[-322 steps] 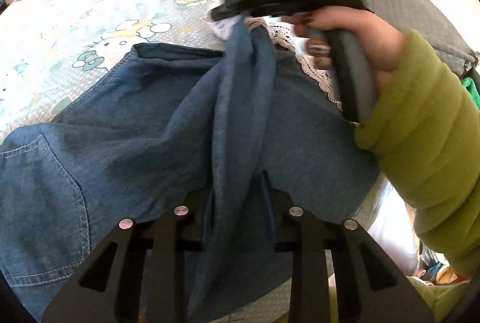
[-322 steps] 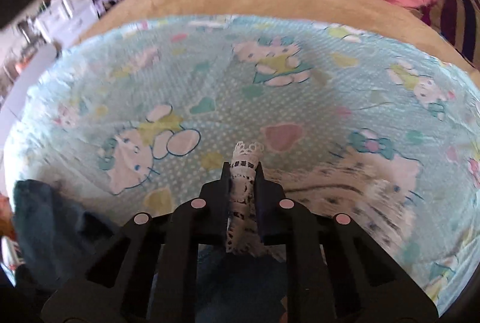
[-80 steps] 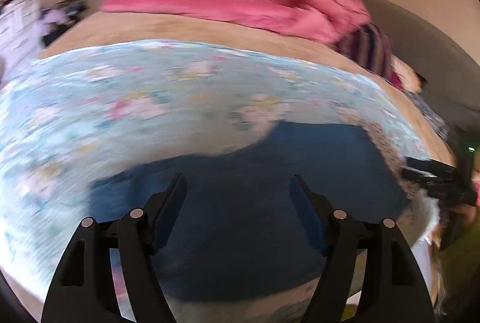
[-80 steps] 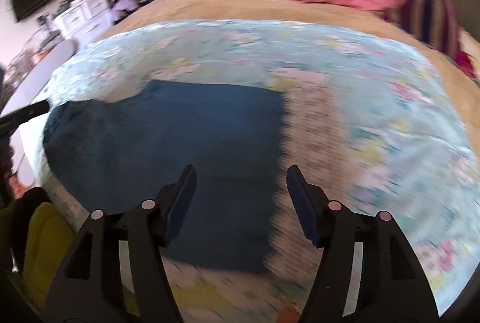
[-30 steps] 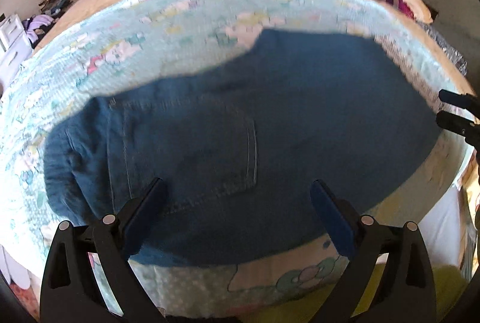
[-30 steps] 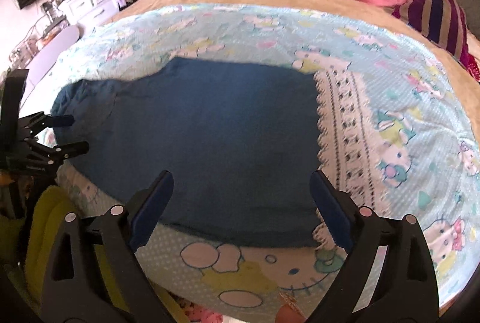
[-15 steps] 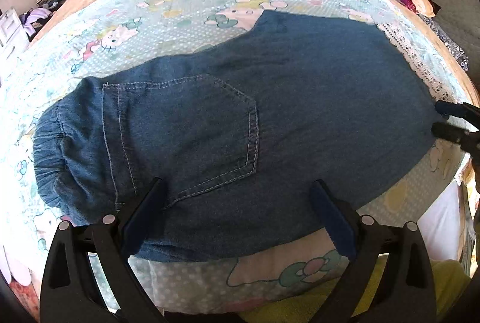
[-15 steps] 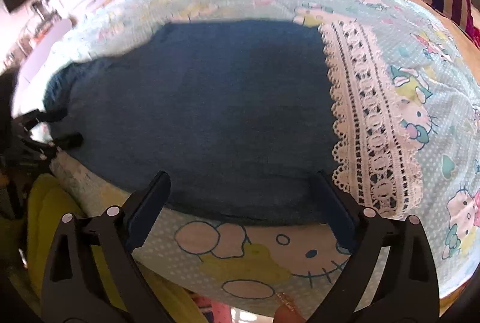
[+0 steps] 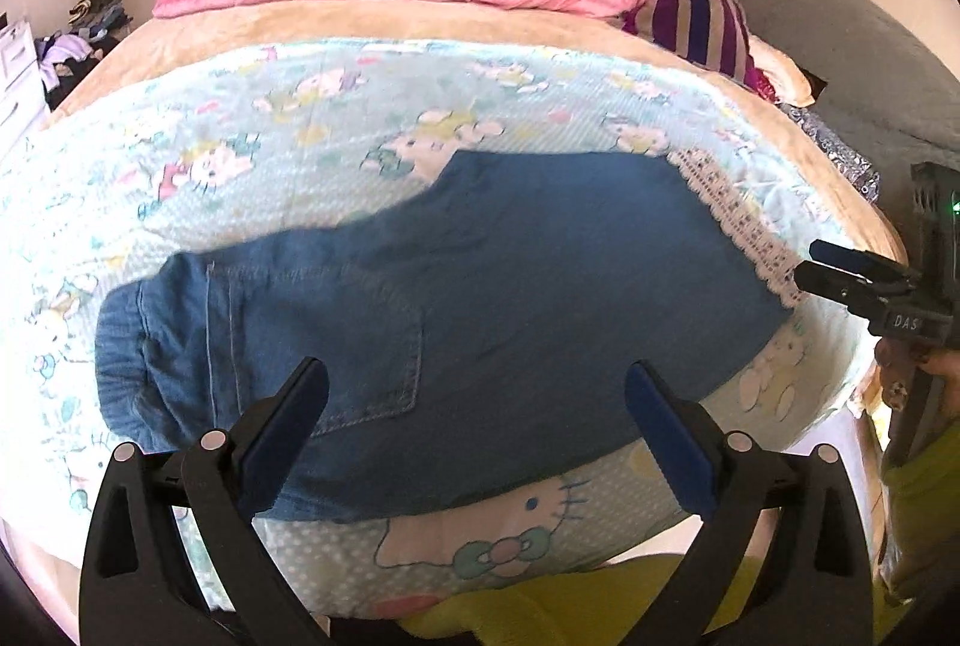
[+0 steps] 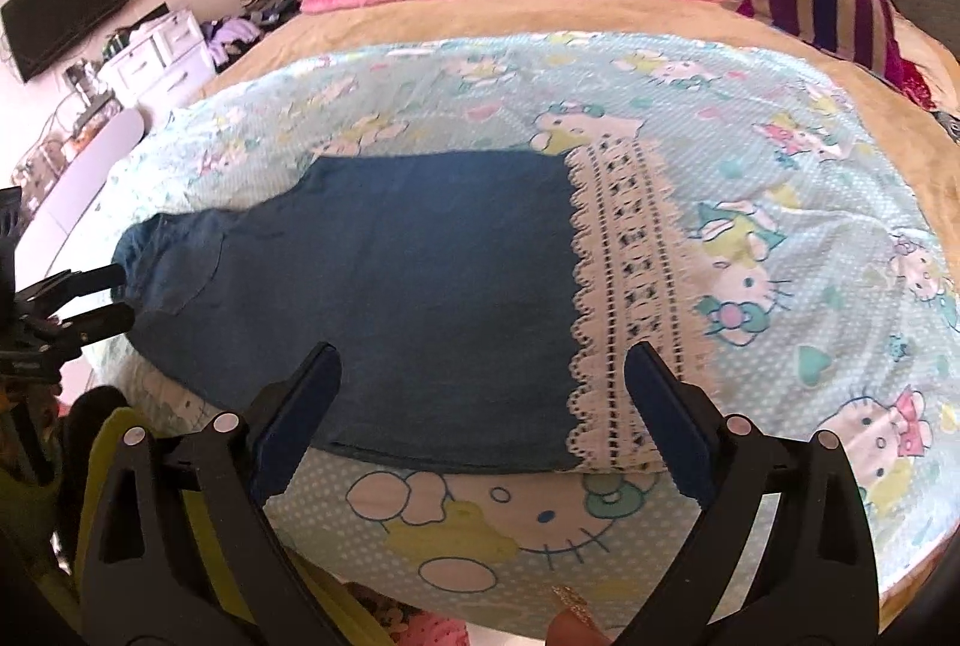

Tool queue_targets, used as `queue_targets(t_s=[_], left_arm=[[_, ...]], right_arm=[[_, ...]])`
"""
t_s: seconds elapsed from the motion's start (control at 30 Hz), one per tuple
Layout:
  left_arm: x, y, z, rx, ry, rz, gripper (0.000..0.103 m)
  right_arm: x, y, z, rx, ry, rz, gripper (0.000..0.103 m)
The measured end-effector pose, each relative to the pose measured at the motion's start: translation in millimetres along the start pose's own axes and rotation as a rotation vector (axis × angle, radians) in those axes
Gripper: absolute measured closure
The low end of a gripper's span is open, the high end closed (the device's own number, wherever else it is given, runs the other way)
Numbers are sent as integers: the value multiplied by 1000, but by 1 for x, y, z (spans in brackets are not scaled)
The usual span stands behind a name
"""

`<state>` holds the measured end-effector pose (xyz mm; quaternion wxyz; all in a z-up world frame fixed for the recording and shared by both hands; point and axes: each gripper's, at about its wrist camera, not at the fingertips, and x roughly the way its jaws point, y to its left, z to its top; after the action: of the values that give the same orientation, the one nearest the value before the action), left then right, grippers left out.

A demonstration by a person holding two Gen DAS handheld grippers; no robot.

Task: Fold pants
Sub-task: 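Open both tools and lift them away from the flattened pants, then grasp the lace hem with the right tool while the left tool pins the denim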

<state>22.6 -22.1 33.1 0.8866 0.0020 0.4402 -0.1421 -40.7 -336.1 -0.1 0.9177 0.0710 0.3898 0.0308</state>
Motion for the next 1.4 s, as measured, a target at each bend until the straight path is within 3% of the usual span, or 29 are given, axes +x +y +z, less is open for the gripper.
queue_targets(t_s=[0.37, 0.77, 1.4], left_arm=[[10, -41, 38, 81, -28, -27, 4], [47, -97, 76, 213, -15, -71, 4], [176, -162, 140, 370, 87, -163, 4]], right_arm=[[-13, -27, 0, 50, -44, -32, 12], [-1, -53, -13, 104, -8, -46, 11], [28, -73, -25, 208, 56, -3, 11]])
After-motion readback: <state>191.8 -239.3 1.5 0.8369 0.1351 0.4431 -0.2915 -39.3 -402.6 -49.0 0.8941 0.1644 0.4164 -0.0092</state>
